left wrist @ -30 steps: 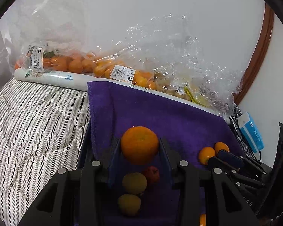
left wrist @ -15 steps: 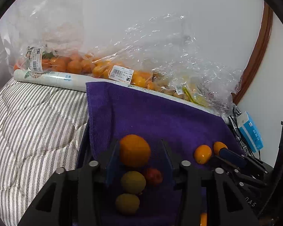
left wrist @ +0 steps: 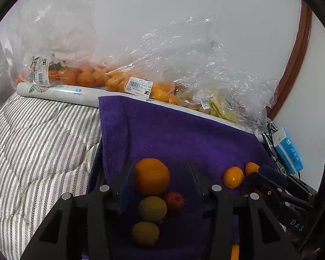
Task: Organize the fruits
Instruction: 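Lower both oranges onto the towel and open both tools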
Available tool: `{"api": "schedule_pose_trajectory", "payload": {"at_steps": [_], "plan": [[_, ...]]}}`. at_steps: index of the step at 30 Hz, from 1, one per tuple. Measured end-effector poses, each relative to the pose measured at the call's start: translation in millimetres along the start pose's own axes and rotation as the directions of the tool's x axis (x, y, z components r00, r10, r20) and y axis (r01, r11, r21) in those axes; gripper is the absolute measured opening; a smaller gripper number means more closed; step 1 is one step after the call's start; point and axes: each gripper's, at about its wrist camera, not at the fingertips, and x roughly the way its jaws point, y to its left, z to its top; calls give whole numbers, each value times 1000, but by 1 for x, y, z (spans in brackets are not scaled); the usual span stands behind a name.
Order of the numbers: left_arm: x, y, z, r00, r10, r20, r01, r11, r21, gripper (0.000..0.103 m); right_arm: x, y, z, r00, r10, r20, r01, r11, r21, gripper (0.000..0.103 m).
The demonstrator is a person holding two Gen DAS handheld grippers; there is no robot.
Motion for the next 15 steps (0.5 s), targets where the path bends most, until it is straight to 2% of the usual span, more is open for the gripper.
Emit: {"api": "schedule_pose_trajectory", "payload": {"at_steps": [6, 15], "plan": [[-1, -2, -1, 1000, 12, 12, -13, 1000, 12, 46, -7, -2, 1, 999, 6, 37, -6, 1000, 15, 47], [-11, -2, -2, 996, 51, 70, -52, 999, 1, 46, -22, -3, 3, 997, 6, 82, -7, 1000, 18, 47]]}}
